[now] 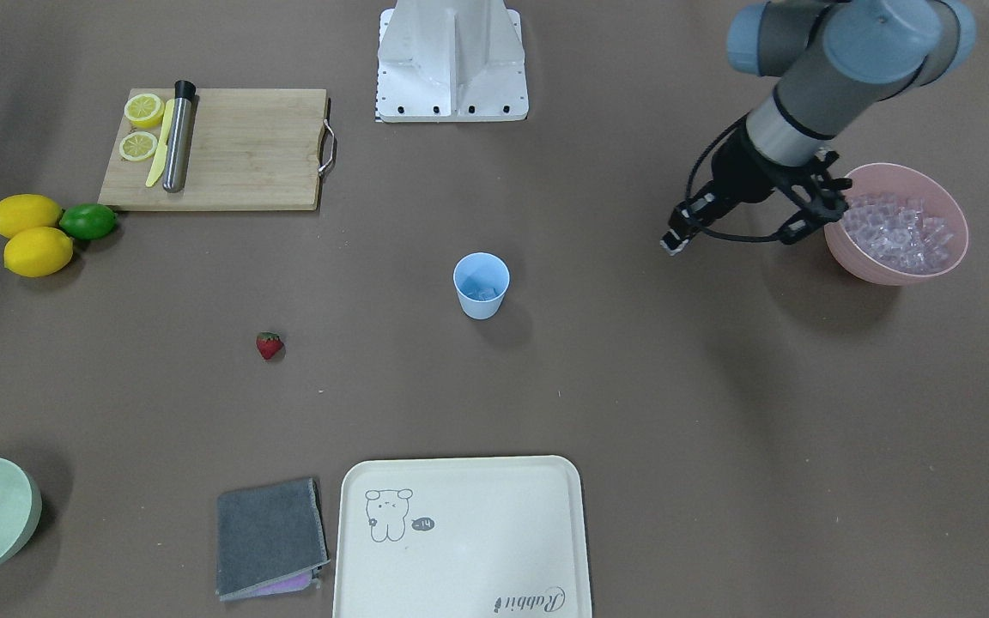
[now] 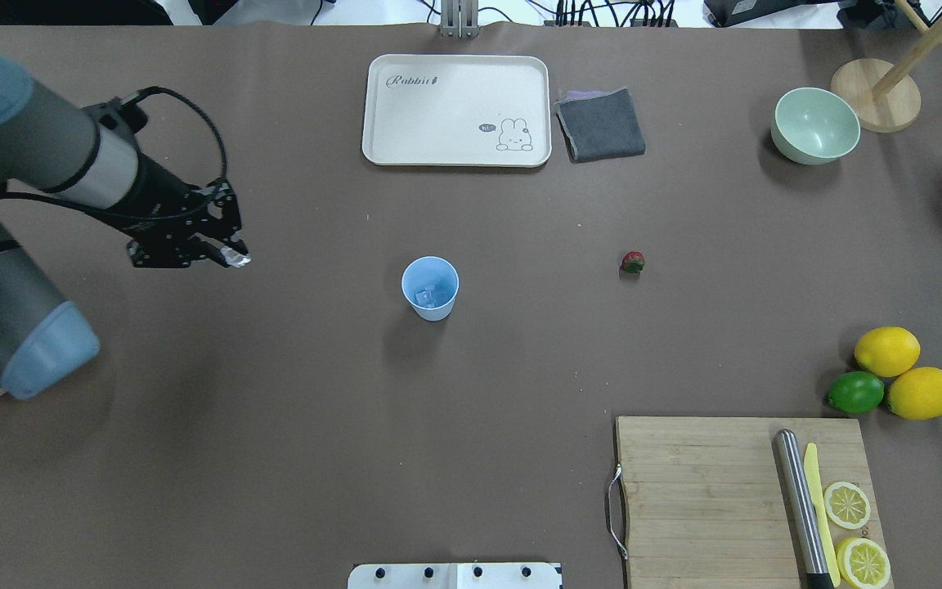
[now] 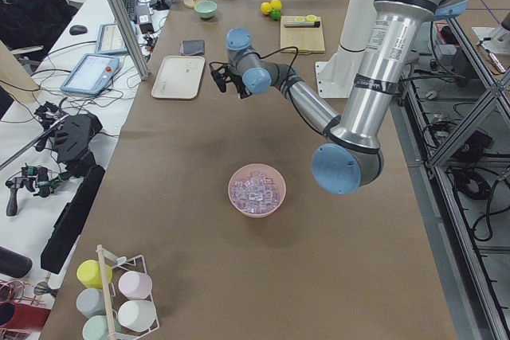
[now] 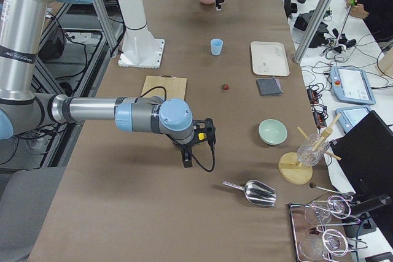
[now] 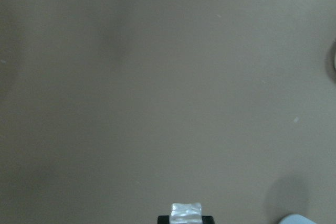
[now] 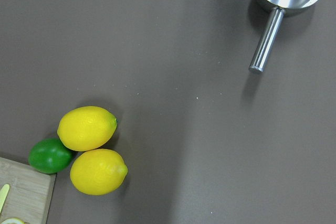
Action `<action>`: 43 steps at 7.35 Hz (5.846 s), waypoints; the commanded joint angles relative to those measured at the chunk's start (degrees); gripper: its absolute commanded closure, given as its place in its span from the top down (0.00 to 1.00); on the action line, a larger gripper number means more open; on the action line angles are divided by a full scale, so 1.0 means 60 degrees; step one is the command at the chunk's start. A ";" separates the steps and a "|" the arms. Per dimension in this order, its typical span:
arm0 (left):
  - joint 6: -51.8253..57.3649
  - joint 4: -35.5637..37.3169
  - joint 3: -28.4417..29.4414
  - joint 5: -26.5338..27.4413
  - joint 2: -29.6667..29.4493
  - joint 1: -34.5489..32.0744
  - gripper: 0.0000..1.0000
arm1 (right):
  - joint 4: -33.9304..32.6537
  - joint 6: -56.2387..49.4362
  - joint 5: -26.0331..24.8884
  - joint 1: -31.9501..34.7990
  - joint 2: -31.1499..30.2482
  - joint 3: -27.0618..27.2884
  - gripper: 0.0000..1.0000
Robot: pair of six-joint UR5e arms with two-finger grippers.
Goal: Put ice and strawberries in cup
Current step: 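Carry the ice cube over the blue cup and open the left gripper, then lower the right gripper onto the red strawberry and grasp it while the left arm withdraws, then carry the strawberry with the right gripper over the cup and release it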
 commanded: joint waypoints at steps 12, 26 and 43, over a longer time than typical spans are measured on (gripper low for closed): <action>0.0907 0.0178 0.2168 0.1985 -0.3034 0.1677 0.98 | 0.0046 0.6401 -0.1226 -0.5119 0.4793 -0.0477 0.99; 0.3808 0.0807 0.0290 0.2029 -0.0614 0.0399 0.98 | 0.3063 1.1054 -0.4424 -0.8670 0.7685 -0.4419 0.75; 0.8247 0.2023 0.0334 0.1912 0.0133 -0.1519 0.98 | 0.0895 1.5405 -0.6518 -1.0897 1.1581 -0.3978 0.00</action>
